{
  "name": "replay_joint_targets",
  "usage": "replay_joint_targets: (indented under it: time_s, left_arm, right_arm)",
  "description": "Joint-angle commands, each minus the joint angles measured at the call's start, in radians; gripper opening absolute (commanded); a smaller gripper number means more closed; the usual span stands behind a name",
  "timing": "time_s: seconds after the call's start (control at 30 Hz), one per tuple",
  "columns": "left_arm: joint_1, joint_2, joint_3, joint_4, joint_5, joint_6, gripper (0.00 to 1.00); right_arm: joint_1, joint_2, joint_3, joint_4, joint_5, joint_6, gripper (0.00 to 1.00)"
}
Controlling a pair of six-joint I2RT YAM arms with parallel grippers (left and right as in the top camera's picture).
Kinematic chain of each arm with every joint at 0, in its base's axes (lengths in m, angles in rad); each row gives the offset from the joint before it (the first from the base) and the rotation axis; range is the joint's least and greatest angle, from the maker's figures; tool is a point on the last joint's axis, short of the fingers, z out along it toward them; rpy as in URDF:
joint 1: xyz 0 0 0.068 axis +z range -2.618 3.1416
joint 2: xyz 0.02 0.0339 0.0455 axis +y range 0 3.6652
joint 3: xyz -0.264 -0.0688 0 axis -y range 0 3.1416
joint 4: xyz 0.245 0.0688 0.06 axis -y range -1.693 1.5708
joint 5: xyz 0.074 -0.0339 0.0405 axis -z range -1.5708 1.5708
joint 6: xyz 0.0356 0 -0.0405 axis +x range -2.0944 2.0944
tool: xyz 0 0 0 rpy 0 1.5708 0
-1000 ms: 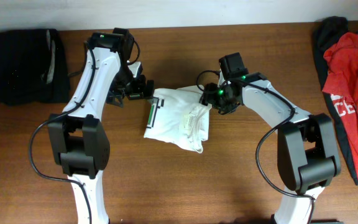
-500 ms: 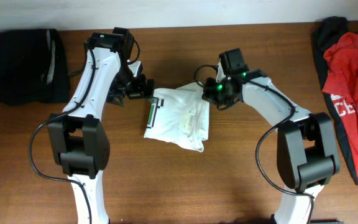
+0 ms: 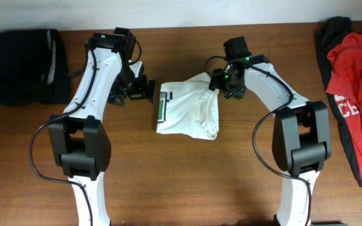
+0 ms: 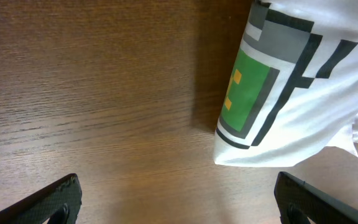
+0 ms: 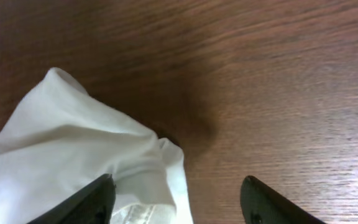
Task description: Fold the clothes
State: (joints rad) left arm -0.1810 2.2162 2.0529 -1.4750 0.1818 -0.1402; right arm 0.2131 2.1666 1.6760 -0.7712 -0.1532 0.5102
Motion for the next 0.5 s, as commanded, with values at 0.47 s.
replay_joint_targets:
  time_s: [0.47]
  left_arm:
    - [-0.002, -0.008, -0.004, -0.008, -0.007, -0.005, 0.99]
  right_arm:
    - [0.123, -0.026, 0.018, -0.209, -0.111, -0.187, 0.73]
